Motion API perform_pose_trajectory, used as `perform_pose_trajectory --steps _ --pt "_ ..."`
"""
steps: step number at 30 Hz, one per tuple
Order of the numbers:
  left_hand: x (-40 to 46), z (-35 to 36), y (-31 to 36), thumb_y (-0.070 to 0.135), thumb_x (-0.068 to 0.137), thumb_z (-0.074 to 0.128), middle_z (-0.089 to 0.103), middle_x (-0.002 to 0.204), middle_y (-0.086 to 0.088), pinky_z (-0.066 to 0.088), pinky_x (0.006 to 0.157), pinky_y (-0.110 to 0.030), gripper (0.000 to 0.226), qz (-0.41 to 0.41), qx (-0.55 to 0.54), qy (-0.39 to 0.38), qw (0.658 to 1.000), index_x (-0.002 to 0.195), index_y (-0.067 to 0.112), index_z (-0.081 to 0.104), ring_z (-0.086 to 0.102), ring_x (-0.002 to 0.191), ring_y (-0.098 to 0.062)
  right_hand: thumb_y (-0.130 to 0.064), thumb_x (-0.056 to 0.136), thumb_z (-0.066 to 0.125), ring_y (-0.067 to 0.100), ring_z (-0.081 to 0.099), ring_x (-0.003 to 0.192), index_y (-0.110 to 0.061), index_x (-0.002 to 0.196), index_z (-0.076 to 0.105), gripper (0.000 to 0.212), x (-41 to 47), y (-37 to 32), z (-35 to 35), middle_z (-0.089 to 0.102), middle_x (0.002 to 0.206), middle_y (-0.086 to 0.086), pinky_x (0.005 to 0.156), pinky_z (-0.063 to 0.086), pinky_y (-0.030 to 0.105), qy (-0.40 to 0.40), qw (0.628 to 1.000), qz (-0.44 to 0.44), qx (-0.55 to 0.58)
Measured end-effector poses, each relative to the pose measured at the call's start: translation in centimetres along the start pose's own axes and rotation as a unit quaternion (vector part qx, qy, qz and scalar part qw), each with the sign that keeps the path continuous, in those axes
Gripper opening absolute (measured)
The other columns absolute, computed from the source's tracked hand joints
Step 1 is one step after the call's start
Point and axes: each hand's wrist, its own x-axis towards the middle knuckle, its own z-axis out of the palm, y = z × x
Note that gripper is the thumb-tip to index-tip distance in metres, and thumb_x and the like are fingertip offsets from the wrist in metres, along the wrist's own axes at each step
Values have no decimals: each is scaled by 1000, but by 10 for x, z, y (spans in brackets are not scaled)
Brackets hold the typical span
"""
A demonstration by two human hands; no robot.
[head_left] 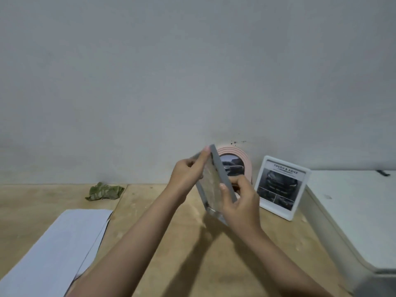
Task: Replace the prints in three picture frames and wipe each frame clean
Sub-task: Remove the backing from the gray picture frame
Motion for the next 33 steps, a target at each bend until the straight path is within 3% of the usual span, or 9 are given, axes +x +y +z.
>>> perform_pose_trajectory --steps 4,9,12,16,20,24,26,30,33 --pt "-28 25 7 43 81 68 45 48 13 34 48 -17 39 54 62 27 996 57 21 47 48 50 -4 -12 84 55 5 49 74 -9 89 58 7 -29 -8 -1 56 83 -2 61 42 24 14 999 -40 -2" --pt "-33 27 -4 14 83 49 44 64 -8 42 58 -33 18 2 53 143 988 66 11 45 43 59 -24 -6 84 59 11 55 85 -7 97 60 13 -46 -7 4 60 92 1 70 44 19 -39 996 -70 41" --pt "-38 8 -1 11 91 44 44 62 -6 39 56 -28 26 4 62 130 990 65 13 44 40 55 -20 -29 89 55 9 58 98 -11 104 62 25 -42 1 -3 62 102 -2 85 44 17 -79 991 -80 66" --pt "-41 -33 3 5 92 45 43 66 -7 40 49 -25 20 -7 68 36 997 73 10 46 42 57 -20 -31 92 52 17 58 98 -11 109 60 27 -10 46 -11 60 104 3 81 42 21 -14 991 117 55" --pt "-43 -65 -10 7 96 46 60 81 -11 48 57 -27 15 -12 -6 -48 999 97 0 58 58 70 -22 -49 93 40 29 57 102 -9 119 54 50 15 110 -17 61 109 8 87 45 38 -72 929 364 -16" --pt "-43 -69 -20 2 98 38 57 52 6 44 44 -16 36 -23 -48 -92 994 67 8 56 54 44 -8 -49 96 35 33 54 113 -4 126 54 58 13 136 -22 57 126 15 97 44 42 -118 902 414 23" --pt "-37 -70 -27 4 97 42 53 49 6 42 42 -16 47 -34 -55 -71 995 55 15 58 50 41 -7 -46 96 40 33 57 106 -2 118 59 52 13 142 -26 61 120 16 96 46 44 -107 895 432 44" --pt "-18 -69 -53 21 97 52 52 56 -2 40 43 -17 29 -76 -54 20 995 70 10 55 47 42 -11 -53 90 43 31 60 99 -9 115 62 54 8 154 -31 65 112 10 92 50 44 -69 880 467 50" --pt "-14 -62 -88 24 98 49 47 58 -5 38 47 -20 29 -154 6 2 988 74 9 52 43 45 -15 -49 93 42 32 60 97 -6 113 61 51 3 161 -34 65 109 9 89 50 40 -38 875 482 40"
